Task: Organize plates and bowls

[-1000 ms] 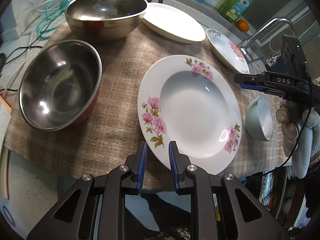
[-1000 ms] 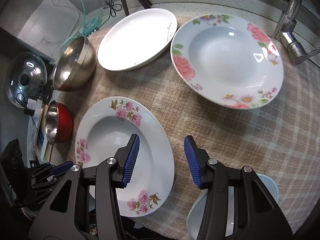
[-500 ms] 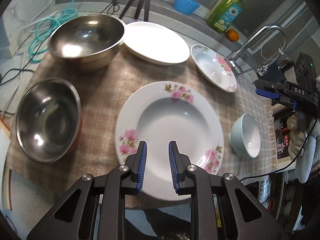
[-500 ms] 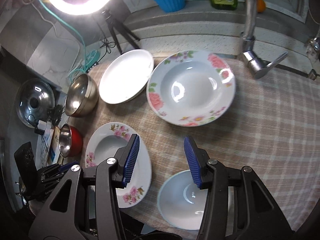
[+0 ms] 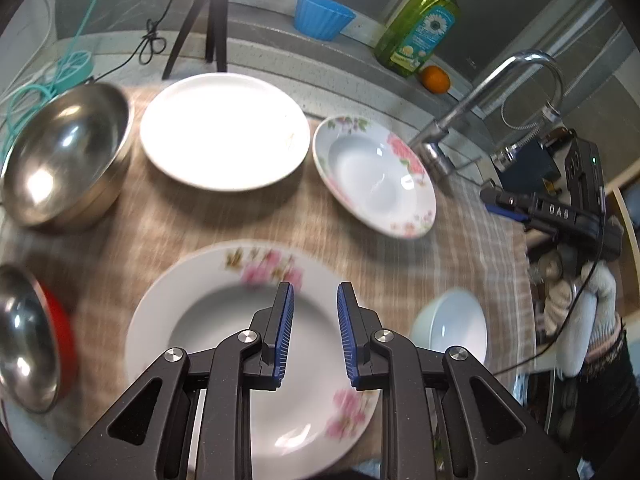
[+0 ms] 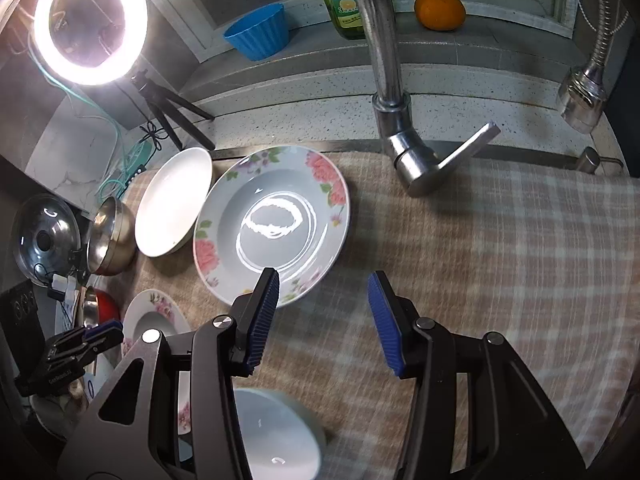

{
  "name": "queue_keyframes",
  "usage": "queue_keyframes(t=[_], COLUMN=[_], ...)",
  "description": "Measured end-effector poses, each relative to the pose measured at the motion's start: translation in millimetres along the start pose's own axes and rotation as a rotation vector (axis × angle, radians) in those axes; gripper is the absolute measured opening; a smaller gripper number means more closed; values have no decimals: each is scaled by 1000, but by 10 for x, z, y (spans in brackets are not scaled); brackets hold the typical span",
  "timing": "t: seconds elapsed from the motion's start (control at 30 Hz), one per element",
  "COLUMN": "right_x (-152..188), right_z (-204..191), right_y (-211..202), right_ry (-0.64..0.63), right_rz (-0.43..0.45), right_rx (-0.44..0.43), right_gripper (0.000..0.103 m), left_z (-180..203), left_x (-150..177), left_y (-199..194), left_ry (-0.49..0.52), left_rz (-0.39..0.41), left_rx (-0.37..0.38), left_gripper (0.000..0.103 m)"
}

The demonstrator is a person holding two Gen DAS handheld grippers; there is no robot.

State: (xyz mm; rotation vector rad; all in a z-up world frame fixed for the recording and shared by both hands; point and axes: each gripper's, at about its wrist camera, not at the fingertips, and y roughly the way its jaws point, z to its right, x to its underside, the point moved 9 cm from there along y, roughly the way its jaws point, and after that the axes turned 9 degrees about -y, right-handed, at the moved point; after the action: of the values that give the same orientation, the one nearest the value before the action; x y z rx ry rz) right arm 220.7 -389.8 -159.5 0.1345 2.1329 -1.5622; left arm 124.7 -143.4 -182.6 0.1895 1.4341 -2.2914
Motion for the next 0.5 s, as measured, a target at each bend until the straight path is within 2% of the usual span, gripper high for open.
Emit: queue_keyframes(t=[0.1, 0.2, 0.3, 0.5], right_x=[-83, -152, -205, -288], right_z=[61, 125, 165, 207], right_y=[110, 236, 359, 559], right_ry=[-3, -7, -4, -23], right_rz=[2, 2, -2, -18], right_rx=[-18, -13, -24, -29], right_gripper=[48, 49, 48, 49], left_z=[73, 134, 170, 150], left_x=[-166, -308, -434, -581], left_y=[113, 280, 446, 744], left_ry=[-17, -46, -67, -110], left_rz=[26, 25, 25, 10], left_rx=[-5, 1, -2, -32], left_gripper=[21, 21, 27, 27])
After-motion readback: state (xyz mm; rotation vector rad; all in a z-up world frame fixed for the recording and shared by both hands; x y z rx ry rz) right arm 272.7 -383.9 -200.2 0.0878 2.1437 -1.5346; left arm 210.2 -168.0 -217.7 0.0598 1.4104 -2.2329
